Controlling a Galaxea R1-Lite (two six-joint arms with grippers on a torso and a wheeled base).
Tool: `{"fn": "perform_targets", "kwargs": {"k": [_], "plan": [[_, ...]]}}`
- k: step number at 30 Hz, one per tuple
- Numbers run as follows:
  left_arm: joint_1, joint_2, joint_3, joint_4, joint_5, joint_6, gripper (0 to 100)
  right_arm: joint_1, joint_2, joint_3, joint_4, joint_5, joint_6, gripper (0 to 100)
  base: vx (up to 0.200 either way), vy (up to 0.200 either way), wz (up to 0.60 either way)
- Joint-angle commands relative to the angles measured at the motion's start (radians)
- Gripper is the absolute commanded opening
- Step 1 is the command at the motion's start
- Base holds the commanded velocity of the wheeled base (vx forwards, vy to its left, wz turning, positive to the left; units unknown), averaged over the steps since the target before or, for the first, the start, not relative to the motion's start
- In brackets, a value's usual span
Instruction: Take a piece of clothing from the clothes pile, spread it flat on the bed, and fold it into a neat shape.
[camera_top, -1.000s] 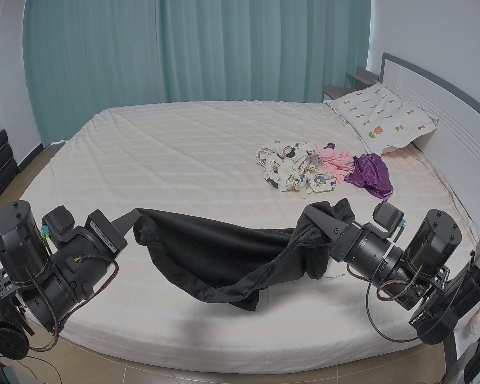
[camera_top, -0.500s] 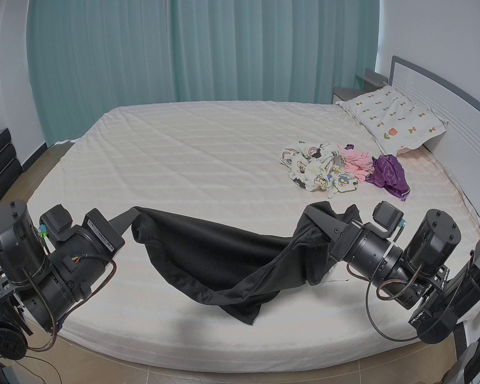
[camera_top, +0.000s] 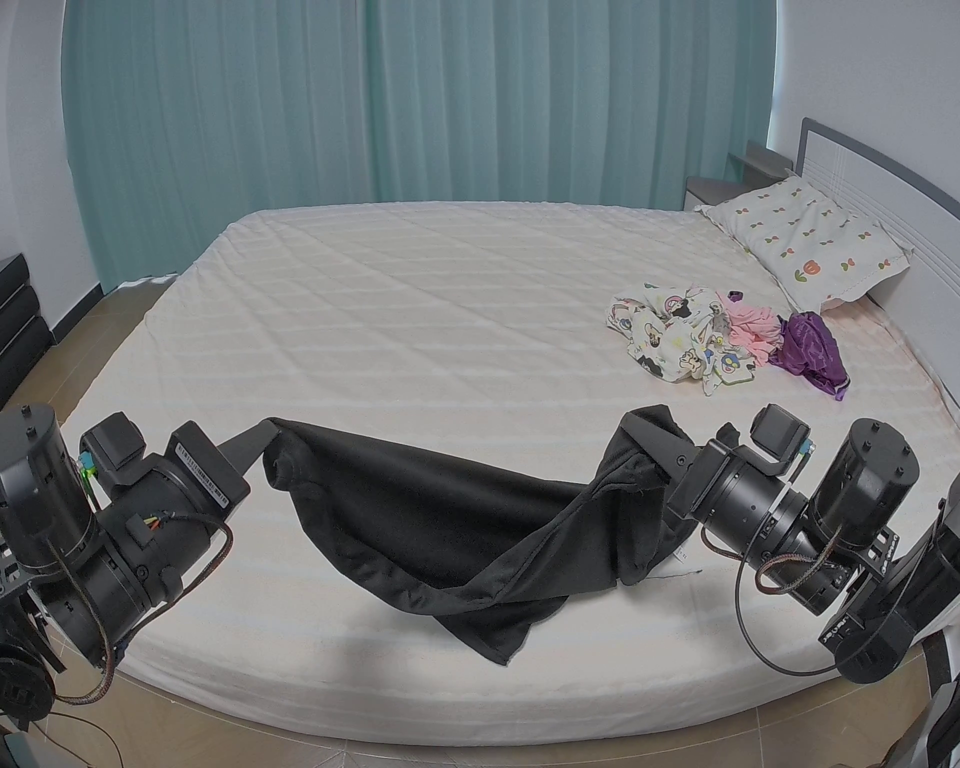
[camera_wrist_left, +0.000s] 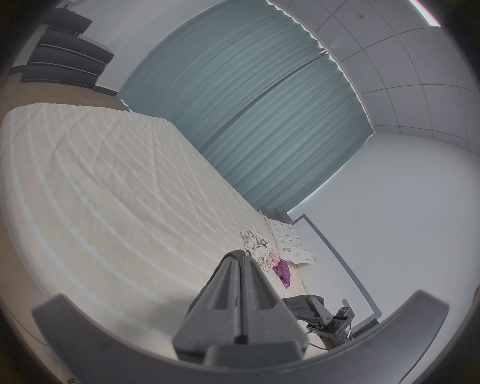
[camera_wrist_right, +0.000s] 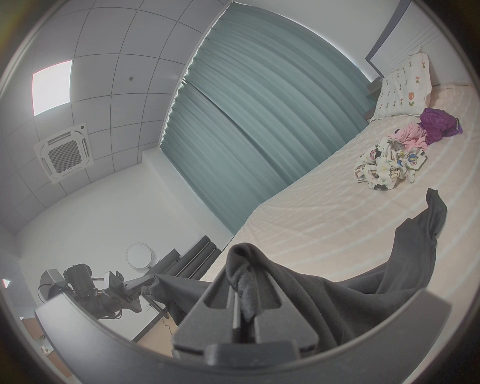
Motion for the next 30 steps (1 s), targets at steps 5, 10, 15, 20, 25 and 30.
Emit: {"fn": "perform_targets", "kwargs": {"k": [5,10,15,20,25,30], "plan": [[-0.002,0.009,0.014,0.001,-0.003,-0.002,0,-0.007,0.002,0.002,-0.01,0.0,0.0,0,0.0,0.0,0.0],[-0.011,0.054,0.025,-0.004,-0.01,-0.011,0,-0.025,-0.007,0.039,-0.01,0.006,0.0,0,-0.08,0.0,0.0],[-0.032,0.054,0.023,-0.004,-0.012,-0.007,0,-0.01,-0.022,0.11,-0.012,0.008,0.001,0,-0.2,0.0,0.0],[-0.084,0.054,0.023,-0.001,-0.007,-0.001,0,0.013,-0.1,0.168,-0.01,0.011,0.024,0,-0.2,0.0,0.0],[-0.101,0.038,0.019,-0.007,0.036,-0.001,0,0.074,-0.165,0.215,-0.012,0.001,0.035,0,-0.2,0.0,0.0],[-0.098,-0.104,-0.01,0.005,0.059,0.01,0,0.086,-0.317,0.186,-0.01,0.003,0.023,0,-0.2,0.0,0.0]]}}
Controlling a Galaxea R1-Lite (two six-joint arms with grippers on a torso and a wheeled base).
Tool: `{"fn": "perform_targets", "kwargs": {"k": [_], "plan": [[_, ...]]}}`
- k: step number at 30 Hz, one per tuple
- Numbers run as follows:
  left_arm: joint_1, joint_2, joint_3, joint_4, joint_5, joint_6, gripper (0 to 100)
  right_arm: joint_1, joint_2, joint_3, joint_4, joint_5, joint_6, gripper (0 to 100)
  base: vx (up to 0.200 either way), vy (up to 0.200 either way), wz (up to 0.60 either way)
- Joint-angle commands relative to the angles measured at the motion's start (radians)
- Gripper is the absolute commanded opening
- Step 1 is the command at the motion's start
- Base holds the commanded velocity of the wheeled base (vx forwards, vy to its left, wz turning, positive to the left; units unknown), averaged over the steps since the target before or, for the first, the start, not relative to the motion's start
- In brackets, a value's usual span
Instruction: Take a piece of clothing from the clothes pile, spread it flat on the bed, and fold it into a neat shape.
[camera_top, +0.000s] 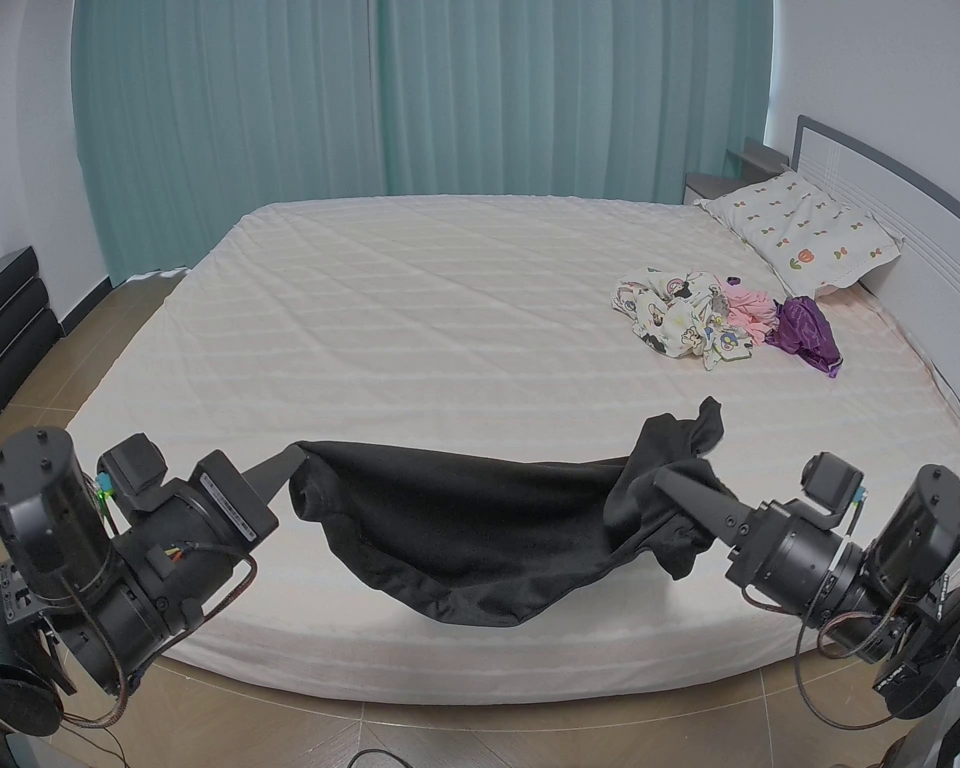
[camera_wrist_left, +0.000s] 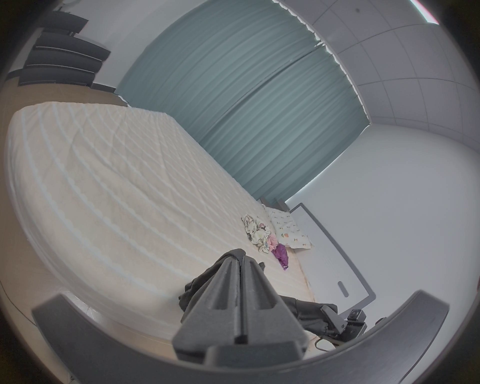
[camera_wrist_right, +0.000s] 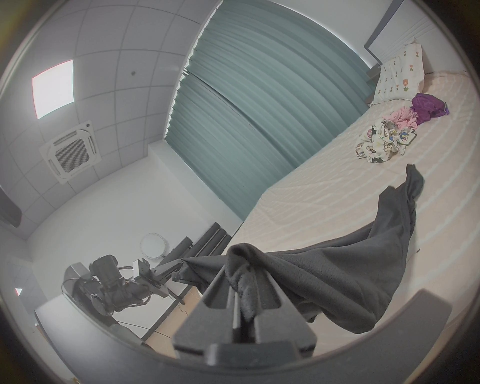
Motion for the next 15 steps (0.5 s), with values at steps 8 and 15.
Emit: {"fn": "perform_targets", "kwargs": {"k": [8,15], "plan": [[0.095,-0.146,-0.155,0.037,0.014,0.063,0,-0.088,-0.223,-0.303,0.154,0.018,-0.007,0,-0.05,0.0,0.0],[0.17,-0.107,-0.304,0.126,0.01,0.063,0,-0.217,-0.162,-0.754,0.434,0.034,0.022,0,0.0,0.0,0.0]]}}
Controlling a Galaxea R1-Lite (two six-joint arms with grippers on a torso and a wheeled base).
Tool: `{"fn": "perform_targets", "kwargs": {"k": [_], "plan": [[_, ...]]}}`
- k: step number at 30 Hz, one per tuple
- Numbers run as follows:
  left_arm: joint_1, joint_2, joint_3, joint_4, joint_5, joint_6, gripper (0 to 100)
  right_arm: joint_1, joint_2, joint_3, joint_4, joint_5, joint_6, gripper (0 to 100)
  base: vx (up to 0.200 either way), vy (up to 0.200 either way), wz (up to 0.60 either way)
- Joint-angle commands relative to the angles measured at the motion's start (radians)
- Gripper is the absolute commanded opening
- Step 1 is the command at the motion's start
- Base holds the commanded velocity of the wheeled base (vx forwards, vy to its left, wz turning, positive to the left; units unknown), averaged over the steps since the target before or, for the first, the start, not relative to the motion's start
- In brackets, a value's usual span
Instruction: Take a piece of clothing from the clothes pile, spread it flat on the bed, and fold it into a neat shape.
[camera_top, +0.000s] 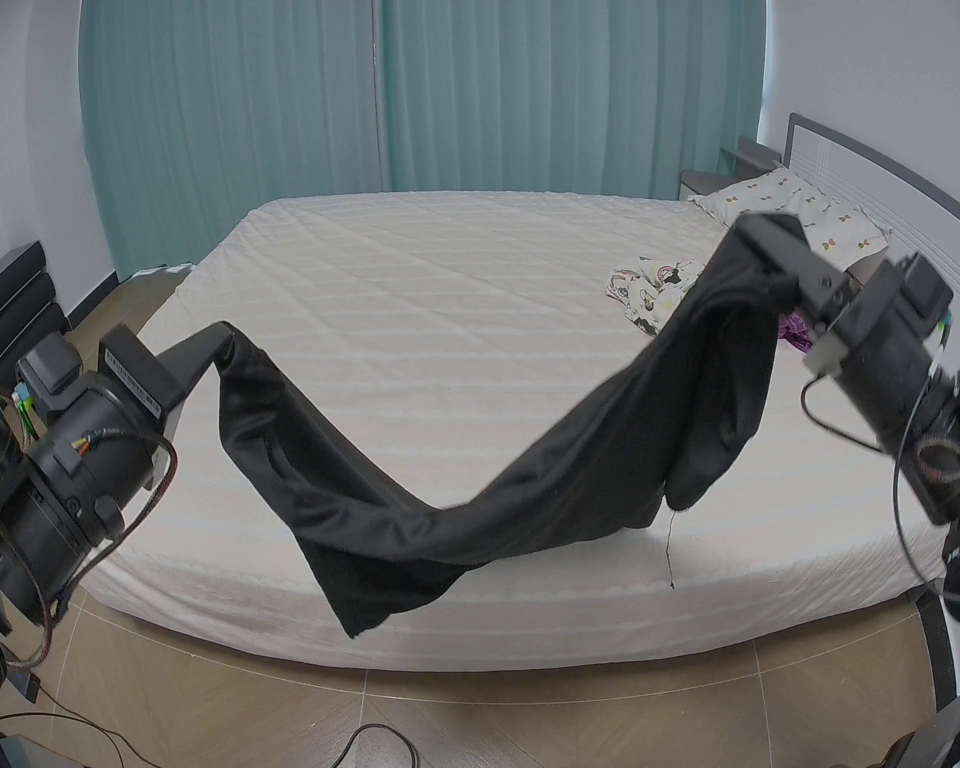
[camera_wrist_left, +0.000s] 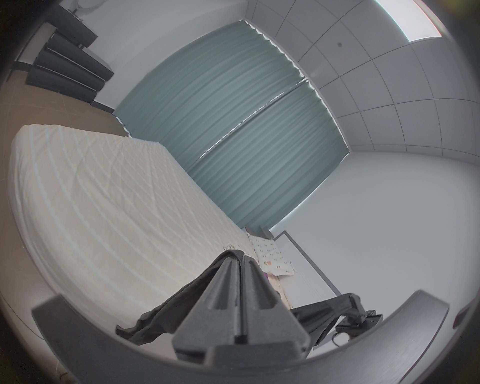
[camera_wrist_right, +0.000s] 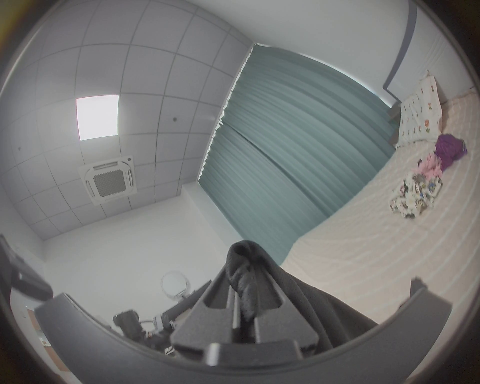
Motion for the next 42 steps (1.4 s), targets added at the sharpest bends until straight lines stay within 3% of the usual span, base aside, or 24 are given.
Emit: {"fn": "perform_targets", "kwargs": {"k": [1,7,13,20,23,27,42], "plan": [[0.095,0.02,-0.168,0.061,-0.001,0.009,0,-0.155,0.049,-0.433,0.264,0.013,0.031,0,0.0,0.0,0.0],[0.122,0.052,-0.257,0.113,-0.003,0.009,0,-0.179,0.135,-0.701,0.456,-0.002,0.081,0,0.0,0.0,0.0],[0.191,0.181,-0.369,0.122,-0.003,0.003,0,-0.247,0.31,-0.855,0.47,-0.036,0.084,0,0.0,0.0,0.0],[0.24,0.327,-0.41,0.118,-0.009,-0.003,0,-0.271,0.445,-0.865,0.457,-0.047,0.084,0,0.0,0.0,0.0],[0.271,0.396,-0.443,0.112,-0.023,-0.048,0,-0.273,0.485,-0.865,0.451,-0.048,0.084,0,0.0,0.0,0.0],[0.289,0.463,-0.473,0.113,-0.069,-0.077,0,-0.282,0.528,-0.864,0.413,-0.048,0.083,0,0.2,0.0,0.0],[0.323,0.656,-0.533,0.112,-0.099,-0.103,0,-0.284,0.643,-0.815,0.382,-0.048,0.077,0,0.2,0.0,0.0]]}}
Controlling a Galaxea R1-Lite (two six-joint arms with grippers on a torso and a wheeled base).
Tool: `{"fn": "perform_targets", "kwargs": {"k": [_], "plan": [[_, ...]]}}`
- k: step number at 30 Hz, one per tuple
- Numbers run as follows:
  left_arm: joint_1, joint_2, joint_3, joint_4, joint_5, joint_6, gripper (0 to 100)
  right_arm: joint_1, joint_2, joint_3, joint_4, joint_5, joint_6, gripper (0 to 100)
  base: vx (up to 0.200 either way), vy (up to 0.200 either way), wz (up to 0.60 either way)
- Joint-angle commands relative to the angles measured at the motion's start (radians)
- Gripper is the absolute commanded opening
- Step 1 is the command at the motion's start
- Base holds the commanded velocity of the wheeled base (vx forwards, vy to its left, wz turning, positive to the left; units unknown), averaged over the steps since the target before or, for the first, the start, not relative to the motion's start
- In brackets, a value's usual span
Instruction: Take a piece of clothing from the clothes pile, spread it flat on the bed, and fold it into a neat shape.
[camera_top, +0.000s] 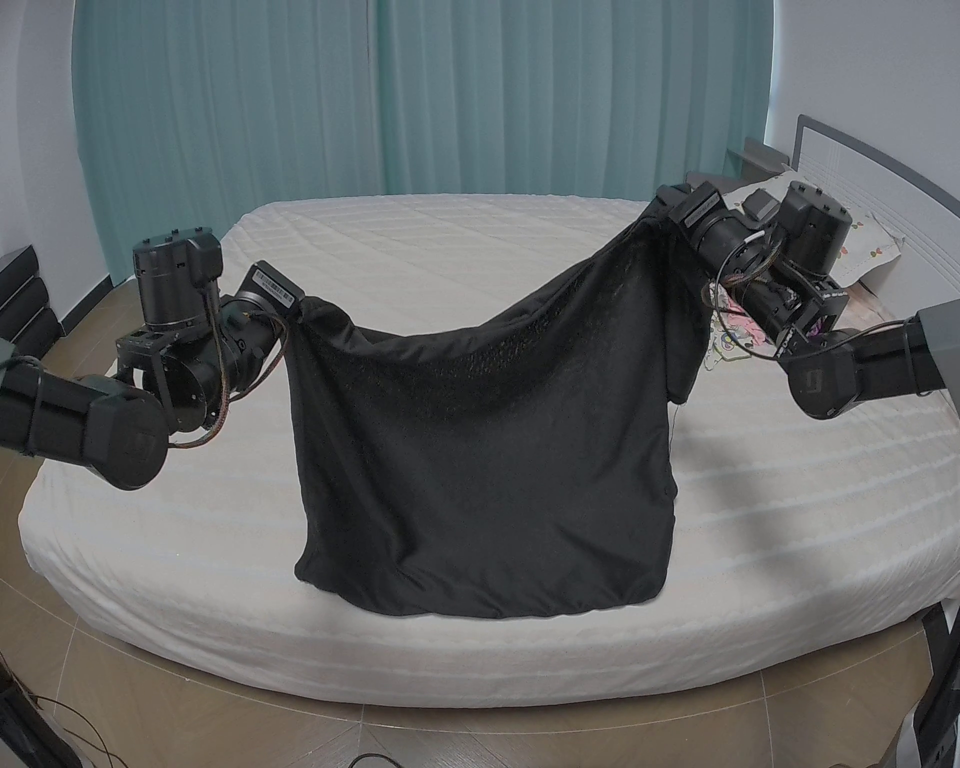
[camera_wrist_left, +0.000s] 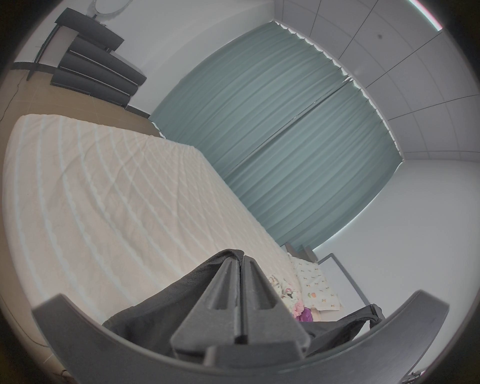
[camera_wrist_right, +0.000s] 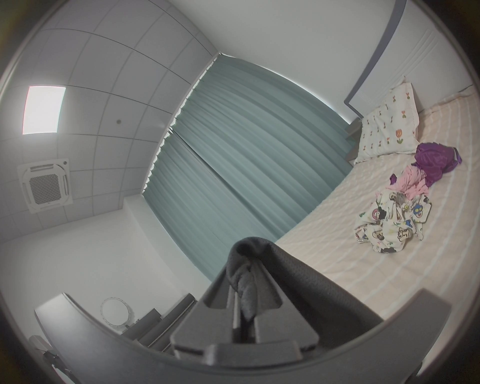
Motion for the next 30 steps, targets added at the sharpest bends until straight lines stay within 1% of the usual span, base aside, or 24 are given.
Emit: {"fn": "perform_targets", "kwargs": {"k": [1,4,9,13,17,23,29,30], "plan": [[0.011,0.077,-0.01,0.0,-0.017,-0.002,0,0.001,0.058,0.025,-0.003,0.0,0.001,0,0.2,0.0,0.0],[0.02,0.103,-0.013,-0.002,-0.026,-0.002,0,0.0,0.086,0.027,-0.003,-0.005,0.003,0,0.2,0.0,0.0],[0.046,0.157,-0.034,-0.004,-0.049,-0.002,0,0.0,0.121,0.027,-0.011,-0.04,0.001,0,0.2,0.0,0.0],[0.052,0.188,-0.04,-0.005,-0.069,-0.002,0,0.0,0.143,0.037,-0.034,-0.04,0.0,0,0.2,0.0,0.0],[0.055,0.252,-0.06,-0.005,-0.063,0.005,0,0.001,0.163,0.067,-0.042,-0.04,0.0,0,0.2,0.0,0.0],[0.07,0.286,-0.07,-0.007,-0.067,0.0,0,0.0,0.192,0.077,-0.061,-0.04,0.0,0,0.0,0.0,0.0],[0.107,0.319,-0.122,-0.008,-0.055,0.0,0,0.007,0.224,0.071,-0.061,-0.04,-0.002,0,0.0,0.0,0.0],[0.126,0.327,-0.137,-0.01,-0.052,0.0,100,0.009,0.233,0.064,-0.061,-0.034,0.0,0,0.0,0.0,0.0]]}}
